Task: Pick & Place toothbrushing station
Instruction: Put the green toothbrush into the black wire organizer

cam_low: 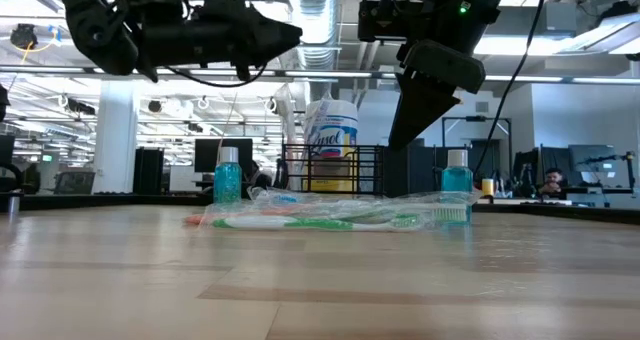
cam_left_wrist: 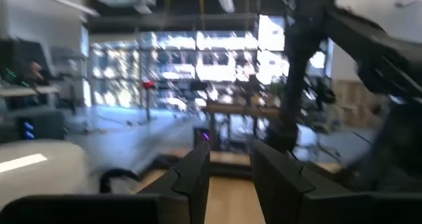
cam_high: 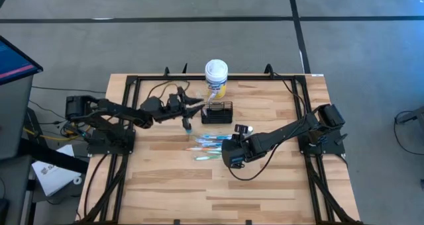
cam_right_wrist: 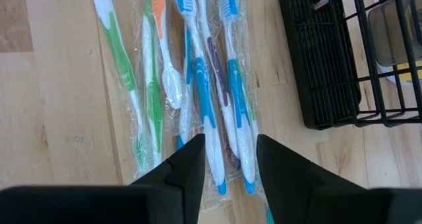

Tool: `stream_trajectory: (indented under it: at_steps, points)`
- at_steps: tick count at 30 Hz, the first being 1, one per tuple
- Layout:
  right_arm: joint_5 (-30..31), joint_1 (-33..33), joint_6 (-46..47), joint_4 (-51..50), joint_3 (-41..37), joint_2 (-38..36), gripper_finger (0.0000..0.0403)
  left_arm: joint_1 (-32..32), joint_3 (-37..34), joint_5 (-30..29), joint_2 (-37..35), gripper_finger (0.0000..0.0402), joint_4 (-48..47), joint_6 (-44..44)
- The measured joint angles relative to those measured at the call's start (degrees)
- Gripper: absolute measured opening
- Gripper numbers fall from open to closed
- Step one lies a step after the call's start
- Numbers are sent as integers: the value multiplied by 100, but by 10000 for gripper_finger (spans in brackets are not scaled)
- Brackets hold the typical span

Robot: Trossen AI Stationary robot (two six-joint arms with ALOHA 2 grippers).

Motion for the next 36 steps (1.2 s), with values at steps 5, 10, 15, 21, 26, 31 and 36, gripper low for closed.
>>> stream_trajectory:
  at_steps: [5,10,15,21,26,31,36]
  points:
    - [0,-1,2,2,0,0,127,-467,0,33,0,104,-525,-140]
    - [0,0,2,2,0,0,127,-949,0,30,0,103,-825,-207]
    - [-8,0,112,2,0,0,127,-1338,2,26,0,92,-1151,-454]
    - [-47,0,152,5,0,0,127,-1721,4,5,2,82,-1659,-801]
    - [-48,0,153,14,0,0,127,-2083,4,8,2,81,-1983,-1101]
    - [-209,0,153,150,0,2,127,-2407,104,-3,4,81,-2612,-1502]
    - [-302,0,153,263,0,2,127,-2763,546,-249,4,81,-3824,-1678]
